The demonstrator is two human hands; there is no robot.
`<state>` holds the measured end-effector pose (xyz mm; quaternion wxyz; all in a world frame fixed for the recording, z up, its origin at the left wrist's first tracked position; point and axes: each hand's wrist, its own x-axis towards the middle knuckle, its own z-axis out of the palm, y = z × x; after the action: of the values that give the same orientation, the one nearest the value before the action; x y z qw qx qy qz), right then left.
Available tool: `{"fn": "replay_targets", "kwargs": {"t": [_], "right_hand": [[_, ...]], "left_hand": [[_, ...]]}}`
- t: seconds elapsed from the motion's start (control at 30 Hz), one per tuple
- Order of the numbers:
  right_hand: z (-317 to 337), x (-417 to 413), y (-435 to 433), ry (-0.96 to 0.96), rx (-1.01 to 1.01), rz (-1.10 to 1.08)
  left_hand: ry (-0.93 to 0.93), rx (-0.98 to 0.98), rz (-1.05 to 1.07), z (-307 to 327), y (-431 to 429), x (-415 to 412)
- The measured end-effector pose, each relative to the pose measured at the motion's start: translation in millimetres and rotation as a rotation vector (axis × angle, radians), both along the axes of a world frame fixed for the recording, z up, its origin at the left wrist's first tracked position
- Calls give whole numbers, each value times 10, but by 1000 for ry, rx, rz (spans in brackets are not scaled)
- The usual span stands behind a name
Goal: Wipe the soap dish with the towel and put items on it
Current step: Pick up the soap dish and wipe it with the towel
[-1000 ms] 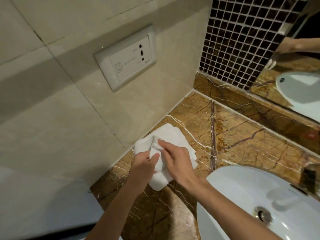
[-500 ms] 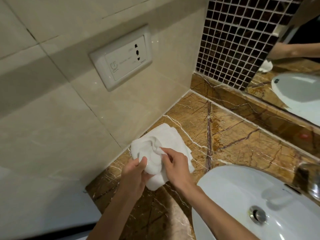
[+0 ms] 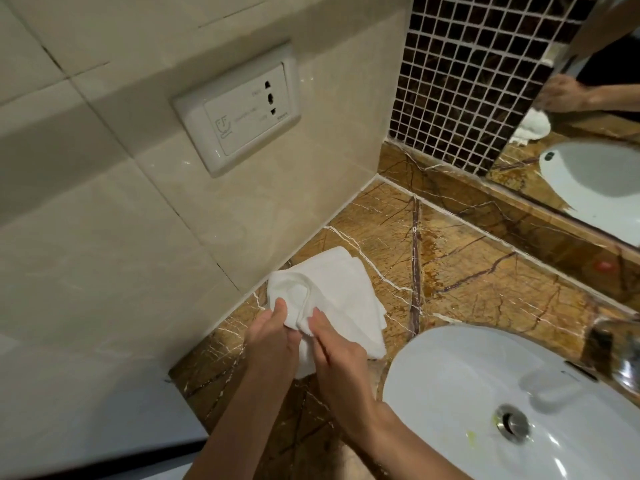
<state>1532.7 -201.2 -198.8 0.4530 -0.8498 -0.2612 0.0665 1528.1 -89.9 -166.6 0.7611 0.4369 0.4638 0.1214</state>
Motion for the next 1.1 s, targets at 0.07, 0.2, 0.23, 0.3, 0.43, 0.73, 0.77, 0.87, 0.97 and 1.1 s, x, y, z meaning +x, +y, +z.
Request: {"fn": "replay_targets", "kwargs": {"t": [0.07,0.2,0.23,0.3,0.43,0.73,0.77,0.87,0.97,1.1], "right_hand": [[-32,-25,15,-54,46,38],[44,113,63,-243,53,219],[88,167,68,-294,18,258],[158,280,73,-384,-60,321],[277,442,77,-391,-124,335],[341,556,117,-160,-109,340],[340,516,84,-195,-121,396],[334,536,0,-268,-151,483],[340,631,59,-284,-181,439],[327,547,101,-227,-171,325]], "left_hand": [[27,25,-31,-30,-10,17],[-8,30,-99,-51,38,-48],[-29,49,-146,-57,77,-77],[-55,94,-229,-66,155,-124],[-48,174,-268,-88,169,-123],[-33,213,-250,-89,113,-113],[-25,177,-231,-93,124,-102],[-11,94,-198,-115,131,-76],[-14,42,-172,-107,113,-46],[-36,9,-244,-96,111,-17]]}}
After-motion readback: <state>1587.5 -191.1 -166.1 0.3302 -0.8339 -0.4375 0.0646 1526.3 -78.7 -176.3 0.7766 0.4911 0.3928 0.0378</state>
